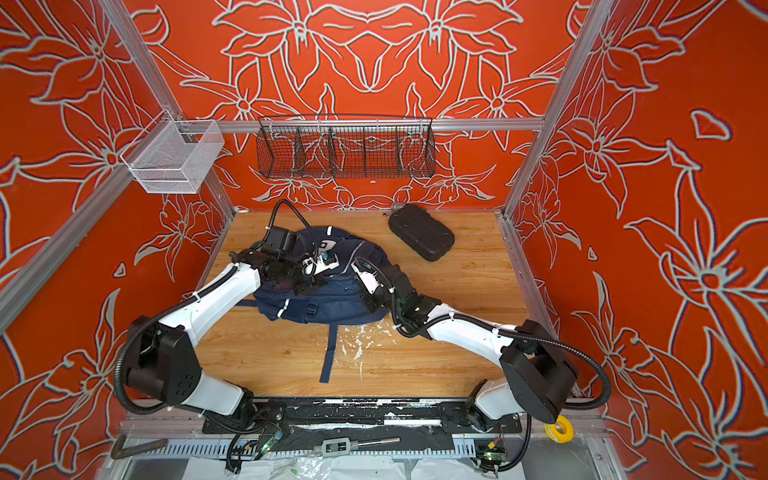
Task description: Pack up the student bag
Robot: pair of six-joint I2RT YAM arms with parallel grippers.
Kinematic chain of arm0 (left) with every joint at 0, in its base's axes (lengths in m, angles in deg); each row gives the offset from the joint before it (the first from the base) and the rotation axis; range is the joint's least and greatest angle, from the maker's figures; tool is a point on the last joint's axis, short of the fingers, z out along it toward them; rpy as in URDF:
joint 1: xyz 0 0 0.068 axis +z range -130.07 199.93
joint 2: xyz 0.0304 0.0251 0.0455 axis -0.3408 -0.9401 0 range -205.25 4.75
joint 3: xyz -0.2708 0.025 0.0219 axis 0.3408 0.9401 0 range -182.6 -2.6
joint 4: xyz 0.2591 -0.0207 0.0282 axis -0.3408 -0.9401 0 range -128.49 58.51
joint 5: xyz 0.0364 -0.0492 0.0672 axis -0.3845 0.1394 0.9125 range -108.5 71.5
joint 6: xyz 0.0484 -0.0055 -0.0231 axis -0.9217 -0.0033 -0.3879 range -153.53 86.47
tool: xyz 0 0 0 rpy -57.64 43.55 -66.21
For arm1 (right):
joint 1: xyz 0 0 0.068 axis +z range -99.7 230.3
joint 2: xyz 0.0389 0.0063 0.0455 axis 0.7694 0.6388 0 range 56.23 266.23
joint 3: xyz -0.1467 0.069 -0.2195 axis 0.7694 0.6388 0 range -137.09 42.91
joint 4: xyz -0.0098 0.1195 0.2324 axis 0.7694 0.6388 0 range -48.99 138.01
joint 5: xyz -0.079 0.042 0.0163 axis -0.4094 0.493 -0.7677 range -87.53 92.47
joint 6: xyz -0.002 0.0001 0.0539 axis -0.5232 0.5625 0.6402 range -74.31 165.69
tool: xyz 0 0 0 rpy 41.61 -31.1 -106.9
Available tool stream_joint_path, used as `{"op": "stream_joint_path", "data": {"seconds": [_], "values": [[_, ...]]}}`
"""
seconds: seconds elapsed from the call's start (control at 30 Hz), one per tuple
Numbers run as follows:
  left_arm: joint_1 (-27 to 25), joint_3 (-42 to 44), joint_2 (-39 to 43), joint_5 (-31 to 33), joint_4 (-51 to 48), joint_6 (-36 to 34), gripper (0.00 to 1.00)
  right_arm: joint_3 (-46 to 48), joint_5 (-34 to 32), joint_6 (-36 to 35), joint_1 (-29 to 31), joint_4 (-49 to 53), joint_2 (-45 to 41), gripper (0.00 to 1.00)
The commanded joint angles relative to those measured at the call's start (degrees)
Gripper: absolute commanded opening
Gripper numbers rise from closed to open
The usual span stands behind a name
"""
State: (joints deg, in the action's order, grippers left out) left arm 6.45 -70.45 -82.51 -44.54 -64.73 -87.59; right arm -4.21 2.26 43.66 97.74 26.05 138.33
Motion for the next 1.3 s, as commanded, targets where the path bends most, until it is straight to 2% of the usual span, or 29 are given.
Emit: {"op": "stream_joint_path", "data": {"seconds": [0.0,0.03,0.07,0.1,0.13,0.17,0.2,0.23,0.3,0.37,0.4,0.47,0.53,0.67,0.73,0.8,0.87,0.93,1.03,1.13,1.27], "values": [[3.59,-0.22,-2.42,2.08,15.53,-3.91,0.00,-2.96,-0.20,0.14,3.78,-5.89,2.39,0.00],[4.08,-0.61,-3.24,1.60,15.78,-3.89,0.00,-3.98,0.23,0.43,4.18,-6.13,3.86,0.00],[4.30,-1.69,-4.18,1.34,15.28,-3.05,0.09,-5.18,0.38,0.52,4.41,-6.32,5.59,0.00],[4.31,-3.24,-4.89,1.71,14.10,-0.48,0.26,-6.13,0.20,1.12,4.33,-7.24,7.22,0.00],[4.38,-5.08,-5.32,1.38,11.49,1.76,0.33,-6.57,-0.70,1.92,4.39,-8.54,8.21,0.00],[4.39,-6.84,-5.42,1.12,9.26,5.47,0.52,-6.59,-1.31,2.29,4.30,-10.66,9.15,0.00],[4.42,-7.81,-5.02,1.32,8.01,10.46,0.81,-6.71,-2.33,2.57,4.21,-12.09,9.93,0.00],[4.50,-8.60,-4.19,0.59,6.01,15.79,0.98,-7.19,-3.45,3.15,3.96,-11.98,10.49,0.00],[4.51,-7.94,-1.60,-3.15,3.74,24.10,0.97,-7.87,-3.43,4.09,3.29,-11.83,11.35,0.00],[4.50,-4.81,2.19,-5.12,5.54,37.78,0.97,-7.44,-3.39,4.99,2.84,-12.80,11.85,0.00],[4.51,-3.65,3.78,-3.93,6.44,44.06,0.97,-7.07,-2.85,5.37,2.64,-13.70,11.93,0.00],[4.53,-1.88,6.39,-0.95,7.63,61.01,0.97,-6.38,-2.72,5.51,2.45,-14.29,11.98,0.00],[4.51,-1.23,6.78,-3.49,9.13,74.68,0.97,-6.26,-1.94,4.87,2.39,-13.62,12.11,0.00],[4.42,-2.74,3.55,-9.50,9.96,95.25,0.97,-5.22,-1.87,4.15,2.24,-14.31,12.11,0.00],[4.16,-0.14,2.76,-12.40,13.06,106.35,1.00,-4.71,-2.31,4.29,2.13,-14.84,12.12,0.00],[3.28,5.63,4.12,-12.89,23.57,118.53,0.86,-4.05,-2.00,4.53,2.13,-15.94,12.20,0.00],[2.22,8.51,4.90,-11.86,29.14,128.42,0.71,-3.48,-1.91,5.15,2.13,-16.47,12.14,0.00],[1.17,8.53,5.03,-11.44,28.92,132.83,0.68,-3.02,-1.81,5.64,2.16,-16.82,12.20,0.00],[-0.38,8.82,6.90,-7.35,27.12,136.69,0.67,-2.50,-1.53,5.70,2.13,-17.74,12.23,0.00],[-0.59,8.89,6.77,-4.30,26.29,138.19,0.64,-2.15,-1.15,5.62,2.13,-18.12,12.10,0.00],[-1.65,12.11,6.99,-4.75,28.81,143.87,0.63,-2.03,-1.40,5.89,2.18,-17.98,11.94,0.00]]}}
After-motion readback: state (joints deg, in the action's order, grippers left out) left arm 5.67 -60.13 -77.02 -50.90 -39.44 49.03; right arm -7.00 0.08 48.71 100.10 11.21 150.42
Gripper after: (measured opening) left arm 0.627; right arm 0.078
